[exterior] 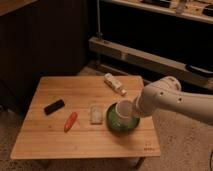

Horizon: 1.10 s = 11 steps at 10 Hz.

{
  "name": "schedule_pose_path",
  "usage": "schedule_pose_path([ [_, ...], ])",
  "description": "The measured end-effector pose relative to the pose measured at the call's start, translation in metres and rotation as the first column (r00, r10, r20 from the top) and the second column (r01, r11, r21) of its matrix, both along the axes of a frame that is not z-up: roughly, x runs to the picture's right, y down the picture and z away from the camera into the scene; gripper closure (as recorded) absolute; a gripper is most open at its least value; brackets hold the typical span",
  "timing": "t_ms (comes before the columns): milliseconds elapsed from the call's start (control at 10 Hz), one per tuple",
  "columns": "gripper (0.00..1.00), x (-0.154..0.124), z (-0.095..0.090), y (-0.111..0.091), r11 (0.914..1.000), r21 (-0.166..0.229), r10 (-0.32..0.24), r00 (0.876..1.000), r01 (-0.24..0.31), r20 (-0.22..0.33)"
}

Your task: Place the ceramic cup in the ceramic bowl

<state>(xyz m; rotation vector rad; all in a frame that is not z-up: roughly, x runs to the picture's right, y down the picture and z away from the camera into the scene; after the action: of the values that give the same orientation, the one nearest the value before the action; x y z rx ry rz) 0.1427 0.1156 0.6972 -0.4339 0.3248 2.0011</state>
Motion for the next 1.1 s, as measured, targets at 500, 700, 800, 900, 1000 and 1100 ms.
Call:
schedule_pose_path([
  [500, 0.73, 0.0015, 0.0001, 0.0002, 1.0000, 0.001, 0.003, 1.000, -0.003, -0.001],
  [700, 0.73, 0.0019, 0.0007, 0.0009, 1.0000, 0.001, 0.004, 1.000, -0.004, -0.001],
  [800, 0.72, 0.0020, 0.0008, 0.0012, 1.0000, 0.001, 0.004, 1.000, -0.004, -0.001],
  [900, 0.68, 0.0022, 0.0008, 0.0011, 1.0000, 0.001, 0.004, 1.000, -0.004, -0.001],
  [1000, 0.59, 0.0023, 0.0009, 0.0012, 1.0000, 0.001, 0.004, 1.000, -0.004, -0.001],
  [1100, 0.51, 0.0025, 0.0010, 0.0014, 1.0000, 0.002, 0.004, 1.000, -0.004, -0.001],
])
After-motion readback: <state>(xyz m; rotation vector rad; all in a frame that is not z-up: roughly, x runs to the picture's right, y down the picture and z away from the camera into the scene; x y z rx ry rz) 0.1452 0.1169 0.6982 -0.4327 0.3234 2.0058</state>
